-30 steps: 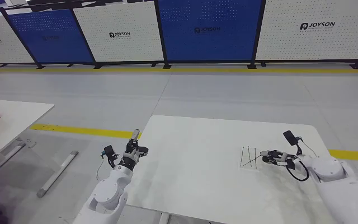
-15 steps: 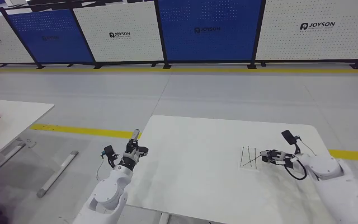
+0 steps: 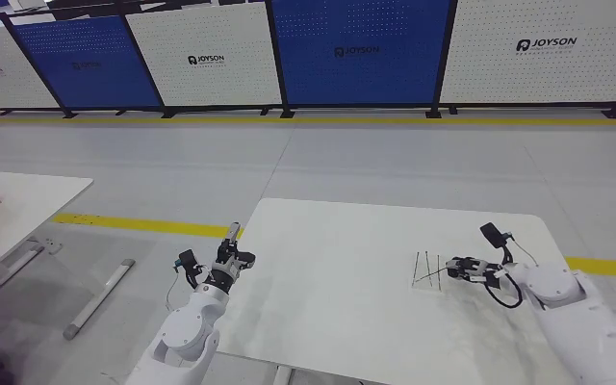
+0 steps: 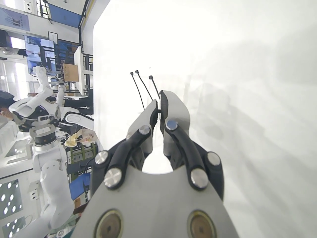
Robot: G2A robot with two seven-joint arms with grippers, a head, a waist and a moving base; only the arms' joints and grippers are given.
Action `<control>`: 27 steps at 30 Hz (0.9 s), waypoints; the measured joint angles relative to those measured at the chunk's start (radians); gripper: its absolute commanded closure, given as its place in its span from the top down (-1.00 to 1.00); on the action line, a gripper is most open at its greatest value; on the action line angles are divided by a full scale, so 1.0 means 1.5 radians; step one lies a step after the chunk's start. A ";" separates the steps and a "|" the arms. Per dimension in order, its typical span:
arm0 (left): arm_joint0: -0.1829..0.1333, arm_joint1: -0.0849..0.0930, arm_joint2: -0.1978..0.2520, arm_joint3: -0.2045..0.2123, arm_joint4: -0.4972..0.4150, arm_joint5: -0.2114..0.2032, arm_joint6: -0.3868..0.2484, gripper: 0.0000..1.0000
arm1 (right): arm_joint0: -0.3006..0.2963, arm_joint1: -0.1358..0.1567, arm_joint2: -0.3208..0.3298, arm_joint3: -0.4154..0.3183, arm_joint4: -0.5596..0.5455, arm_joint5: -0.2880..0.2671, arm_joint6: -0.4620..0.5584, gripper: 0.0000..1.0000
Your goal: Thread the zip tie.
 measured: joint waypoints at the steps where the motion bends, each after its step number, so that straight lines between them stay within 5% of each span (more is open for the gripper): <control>1: 0.000 0.000 0.000 0.000 0.000 0.000 0.000 1.00 | 0.000 0.000 0.000 0.000 -0.001 0.000 -0.001 -0.94; 27: 0.000 0.000 0.000 0.000 0.000 0.000 0.000 1.00 | -0.043 0.021 0.049 -0.055 0.001 -0.018 -0.001 -1.00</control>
